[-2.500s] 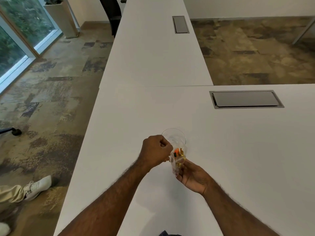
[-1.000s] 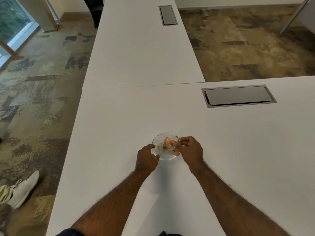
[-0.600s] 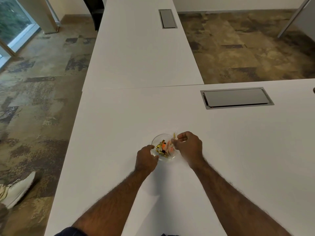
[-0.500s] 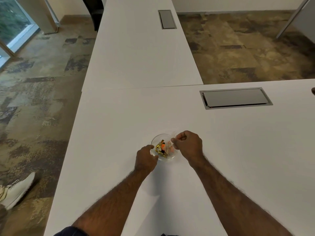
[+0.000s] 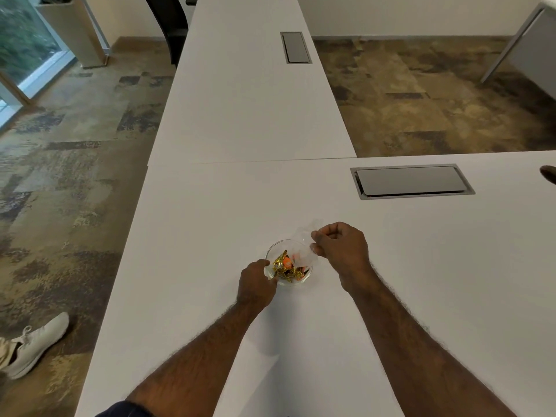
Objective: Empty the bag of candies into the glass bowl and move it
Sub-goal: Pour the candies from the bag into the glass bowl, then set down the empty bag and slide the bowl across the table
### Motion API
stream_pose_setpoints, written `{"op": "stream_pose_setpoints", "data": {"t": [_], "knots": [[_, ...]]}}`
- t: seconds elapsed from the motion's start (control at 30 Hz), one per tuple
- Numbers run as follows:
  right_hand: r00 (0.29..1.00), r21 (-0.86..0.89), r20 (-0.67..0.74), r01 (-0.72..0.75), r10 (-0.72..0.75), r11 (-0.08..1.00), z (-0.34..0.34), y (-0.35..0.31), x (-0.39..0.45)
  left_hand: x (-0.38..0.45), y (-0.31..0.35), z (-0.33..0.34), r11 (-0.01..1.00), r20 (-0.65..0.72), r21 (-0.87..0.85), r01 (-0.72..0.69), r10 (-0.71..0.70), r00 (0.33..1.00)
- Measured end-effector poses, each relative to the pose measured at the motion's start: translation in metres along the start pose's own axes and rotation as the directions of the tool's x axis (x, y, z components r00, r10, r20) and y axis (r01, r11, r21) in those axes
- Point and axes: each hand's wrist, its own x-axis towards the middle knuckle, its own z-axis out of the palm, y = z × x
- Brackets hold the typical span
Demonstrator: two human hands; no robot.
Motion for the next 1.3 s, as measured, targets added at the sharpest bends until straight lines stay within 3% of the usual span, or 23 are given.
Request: {"op": "stream_pose_setpoints", "data": {"t": [0.13, 0.2, 0.3, 0.33, 0.4, 0.5, 0.67, 0.87, 0.97, 1.1, 1.2, 1.27, 1.3], "knots": [[0.986, 0.388, 0.141, -0.139, 0.091, 0.911, -0.005, 0.015, -0.01, -0.012, 0.0, -0.002, 0.995, -0.076, -0.091, 0.043, -0.05, 0.996], [0.97, 0.512, 0.216, -0.212, 0.114, 0.832, -0.006, 0.028, -0.016, -0.019, 0.005, -0.005, 0.951, -0.086, -0.292, 0.099, -0.129, 0.988], [0.942, 0.591, 0.277, -0.321, 0.188, 0.74, -0.006, 0.05, -0.025, -0.033, 0.015, -0.014, 0.674, 0.113, -0.689, 0.268, -0.265, 0.958], [0.933, 0.596, 0.291, -0.351, 0.213, 0.722, -0.004, 0.057, -0.029, -0.037, 0.016, -0.017, 0.589, 0.166, -0.751, 0.299, -0.271, 0.948], [0.913, 0.576, 0.33, -0.396, 0.24, 0.715, 0.001, 0.07, -0.038, -0.047, 0.013, -0.022, 0.514, 0.204, -0.797, 0.318, -0.267, 0.942], [0.876, 0.43, 0.392, -0.444, 0.28, 0.786, 0.005, 0.088, -0.052, -0.059, -0.004, -0.024, 0.578, 0.136, -0.769, 0.273, -0.27, 0.953], [0.801, -0.02, 0.471, -0.409, 0.37, 0.912, 0.014, 0.119, -0.077, -0.078, -0.042, -0.028, 0.66, 0.059, -0.699, 0.276, -0.332, 0.941], [0.765, -0.396, 0.477, -0.254, 0.434, 0.883, 0.026, 0.156, -0.103, -0.1, -0.088, -0.014, 0.717, 0.072, -0.571, 0.4, -0.441, 0.894], [0.792, -0.562, 0.426, -0.148, 0.438, 0.814, 0.031, 0.168, -0.112, -0.108, -0.104, -0.006, 0.727, 0.098, -0.522, 0.446, -0.468, 0.878], [0.875, -0.749, 0.381, 0.104, 0.298, 0.654, 0.034, 0.186, -0.12, -0.114, -0.112, -0.003, 0.745, 0.124, -0.463, 0.48, -0.481, 0.868], [0.936, -0.811, 0.344, 0.338, -0.079, 0.477, 0.034, 0.2, -0.125, -0.124, -0.114, -0.001, 0.905, -0.05, -0.221, 0.363, -0.382, 0.923], [0.83, -0.793, 0.444, 0.539, -0.337, 0.283, 0.036, 0.206, -0.129, -0.138, -0.118, 0.0, 0.99, -0.235, 0.024, 0.137, -0.127, 0.964], [0.77, -0.771, 0.495, 0.603, -0.402, 0.205, 0.036, 0.206, -0.129, -0.144, -0.119, 0.002, 0.987, -0.263, 0.159, 0.007, 0.036, 0.964]]}}
